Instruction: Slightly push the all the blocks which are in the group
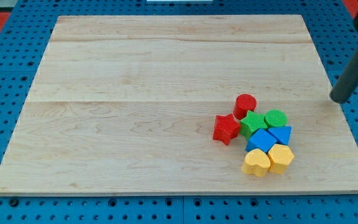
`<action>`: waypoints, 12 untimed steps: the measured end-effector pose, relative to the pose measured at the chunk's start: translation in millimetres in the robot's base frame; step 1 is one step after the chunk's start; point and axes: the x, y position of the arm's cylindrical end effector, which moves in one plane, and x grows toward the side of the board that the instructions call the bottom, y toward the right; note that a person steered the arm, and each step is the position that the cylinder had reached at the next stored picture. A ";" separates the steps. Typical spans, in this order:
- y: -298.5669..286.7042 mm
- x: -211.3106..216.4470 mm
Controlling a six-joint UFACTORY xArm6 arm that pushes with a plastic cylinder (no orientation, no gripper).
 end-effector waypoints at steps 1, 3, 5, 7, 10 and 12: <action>6.7 0.0; 46.0 0.0; 41.9 55.3; 38.3 132.5; -111.7 117.0; -198.3 126.3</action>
